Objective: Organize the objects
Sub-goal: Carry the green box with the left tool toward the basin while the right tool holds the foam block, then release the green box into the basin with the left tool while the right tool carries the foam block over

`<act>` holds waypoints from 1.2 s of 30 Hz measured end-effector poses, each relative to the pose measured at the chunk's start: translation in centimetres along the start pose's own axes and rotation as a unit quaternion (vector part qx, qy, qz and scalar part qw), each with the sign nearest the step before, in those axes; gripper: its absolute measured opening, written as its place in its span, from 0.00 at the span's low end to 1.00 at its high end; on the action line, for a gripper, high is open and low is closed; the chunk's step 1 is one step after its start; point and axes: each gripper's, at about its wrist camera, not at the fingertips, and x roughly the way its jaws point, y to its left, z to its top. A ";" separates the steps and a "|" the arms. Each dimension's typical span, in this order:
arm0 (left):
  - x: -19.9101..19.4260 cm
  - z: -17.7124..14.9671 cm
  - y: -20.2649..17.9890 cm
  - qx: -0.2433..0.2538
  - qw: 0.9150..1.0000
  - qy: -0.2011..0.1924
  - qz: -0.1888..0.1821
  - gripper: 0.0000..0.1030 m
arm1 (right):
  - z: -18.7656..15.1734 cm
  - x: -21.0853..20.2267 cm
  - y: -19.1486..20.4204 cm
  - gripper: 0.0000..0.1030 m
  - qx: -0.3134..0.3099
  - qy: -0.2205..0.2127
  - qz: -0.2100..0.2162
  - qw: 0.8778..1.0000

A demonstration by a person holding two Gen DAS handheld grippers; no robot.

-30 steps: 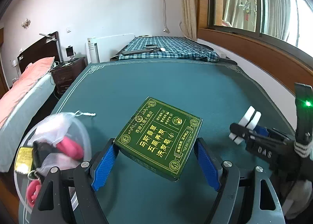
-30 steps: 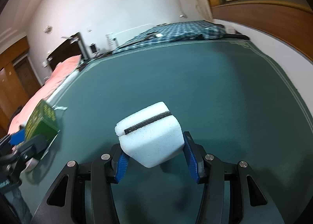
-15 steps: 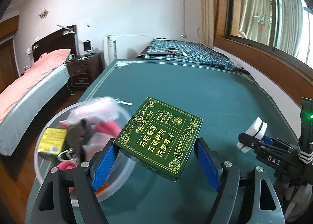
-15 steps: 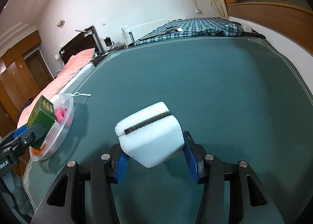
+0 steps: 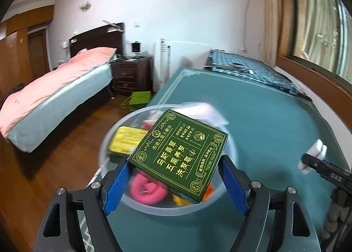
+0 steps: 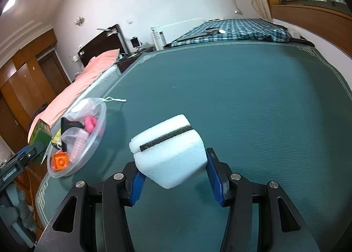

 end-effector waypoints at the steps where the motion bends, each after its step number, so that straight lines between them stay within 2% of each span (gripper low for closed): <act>1: 0.2 0.0 0.5 -0.004 1.000 0.001 0.004 0.80 | 0.1 0.0 0.4 0.51 -0.003 0.001 0.002 1.000; 5: 1.0 0.2 2.4 -0.019 1.000 0.003 0.014 0.80 | 0.3 0.2 1.8 0.51 -0.015 0.002 0.009 1.000; 13: 3.1 1.0 5.0 -0.035 0.999 0.009 0.008 0.80 | 0.4 0.9 4.9 0.51 -0.042 0.009 0.026 0.999; 27: 7.1 2.7 6.6 -0.047 0.998 0.026 0.017 0.81 | 0.5 1.6 9.0 0.51 -0.081 0.016 0.058 0.995; 31: 7.4 2.8 7.1 -0.059 0.998 0.032 0.012 0.93 | 0.8 1.5 10.2 0.51 -0.094 0.014 0.072 0.993; 36: 6.5 3.0 7.9 -0.078 0.997 0.024 0.008 0.93 | 0.8 1.3 11.9 0.51 -0.117 0.011 0.090 0.989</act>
